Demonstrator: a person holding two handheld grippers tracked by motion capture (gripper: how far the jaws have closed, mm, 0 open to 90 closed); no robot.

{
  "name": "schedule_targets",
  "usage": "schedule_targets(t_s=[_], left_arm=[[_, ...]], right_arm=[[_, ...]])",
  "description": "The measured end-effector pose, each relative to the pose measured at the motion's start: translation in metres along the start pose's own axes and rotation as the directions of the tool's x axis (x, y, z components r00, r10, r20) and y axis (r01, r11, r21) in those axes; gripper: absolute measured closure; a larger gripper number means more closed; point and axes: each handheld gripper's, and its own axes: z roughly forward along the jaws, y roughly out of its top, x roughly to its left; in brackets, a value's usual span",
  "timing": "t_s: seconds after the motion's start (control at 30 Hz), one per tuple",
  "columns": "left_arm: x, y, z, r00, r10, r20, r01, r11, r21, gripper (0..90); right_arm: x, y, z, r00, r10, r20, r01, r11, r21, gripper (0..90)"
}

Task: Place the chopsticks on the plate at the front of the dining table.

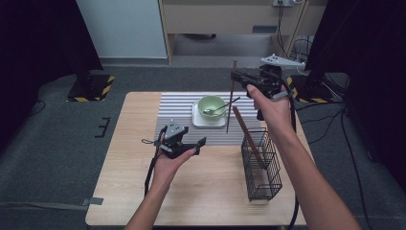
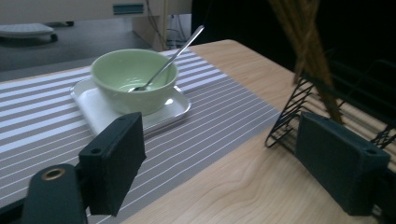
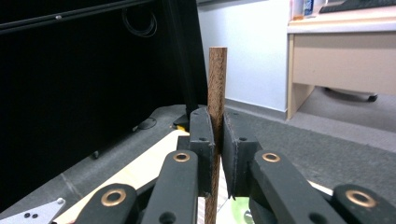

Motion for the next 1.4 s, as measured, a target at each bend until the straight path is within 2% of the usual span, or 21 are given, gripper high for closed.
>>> schedule_targets(t_s=[0.1, 0.13, 0.27, 0.33, 0.43, 0.57, 0.67, 0.8, 0.83, 1.1, 1.27, 1.4], left_arm=[[-0.005, 0.003, 0.004, 0.9999, 0.014, 0.005, -0.014, 0.9999, -0.003, 18.2], [-0.010, 0.004, 0.009, 0.9996, 0.021, 0.020, -0.021, 0.9998, -0.001, 20.5], [-0.016, 0.005, 0.015, 0.9992, 0.017, 0.037, -0.017, 0.9998, 0.002, 25.6], [-0.018, 0.004, 0.017, 0.9992, 0.021, 0.033, -0.021, 0.9998, 0.003, 33.4], [-0.024, 0.004, 0.023, 0.9979, -0.002, 0.065, 0.002, 1.0000, -0.008, 39.2], [-0.029, 0.006, 0.023, 0.9967, 0.011, 0.081, -0.010, 0.9998, -0.018, 47.4], [-0.031, 0.007, 0.025, 0.9953, 0.003, 0.097, -0.001, 0.9998, -0.021, 51.7], [-0.031, 0.006, 0.027, 0.9951, 0.001, 0.098, 0.000, 0.9998, -0.018, 55.0], [-0.032, 0.005, 0.028, 0.9949, 0.003, 0.100, -0.001, 0.9999, -0.014, 58.4], [-0.033, 0.000, 0.030, 0.9936, 0.002, 0.113, -0.001, 1.0000, -0.007, 68.9], [-0.033, -0.003, 0.032, 0.9928, -0.015, 0.119, 0.015, 0.9999, -0.002, 70.0], [-0.033, -0.004, 0.031, 0.9925, -0.017, 0.121, 0.017, 0.9999, 0.000, 74.8]], right_arm=[[0.002, -0.002, 0.004, 0.9998, 0.014, -0.012, -0.014, 1.000, 0.001, 83.6], [0.005, -0.003, 0.008, 0.9999, 0.011, -0.013, -0.011, 1.000, 0.014, 83.6], [0.010, -0.004, 0.012, 0.9996, 0.017, -0.024, -0.017, 1.000, 0.023, 83.6], [0.013, -0.004, 0.013, 0.9993, 0.022, -0.030, -0.021, 0.999, 0.025, 83.6], [0.019, -0.009, 0.014, 0.9990, 0.023, -0.039, -0.022, 0.999, 0.026, 83.6], [0.023, -0.013, 0.015, 0.9987, 0.024, -0.045, -0.022, 0.999, 0.040, 83.6], [0.024, -0.014, 0.015, 0.9981, 0.029, -0.053, -0.027, 0.999, 0.038, 83.6], [0.026, -0.014, 0.017, 0.9975, 0.034, -0.062, -0.032, 0.999, 0.040, 83.6], [0.026, -0.014, 0.017, 0.9970, 0.040, -0.066, -0.037, 0.998, 0.042, 83.6], [0.027, -0.013, 0.018, 0.9964, 0.043, -0.073, -0.040, 0.998, 0.050, 83.6], [0.025, -0.011, 0.015, 0.9959, 0.053, -0.073, -0.050, 0.998, 0.046, 83.6], [0.023, -0.010, 0.014, 0.9965, 0.049, -0.068, -0.045, 0.998, 0.050, 83.6]])
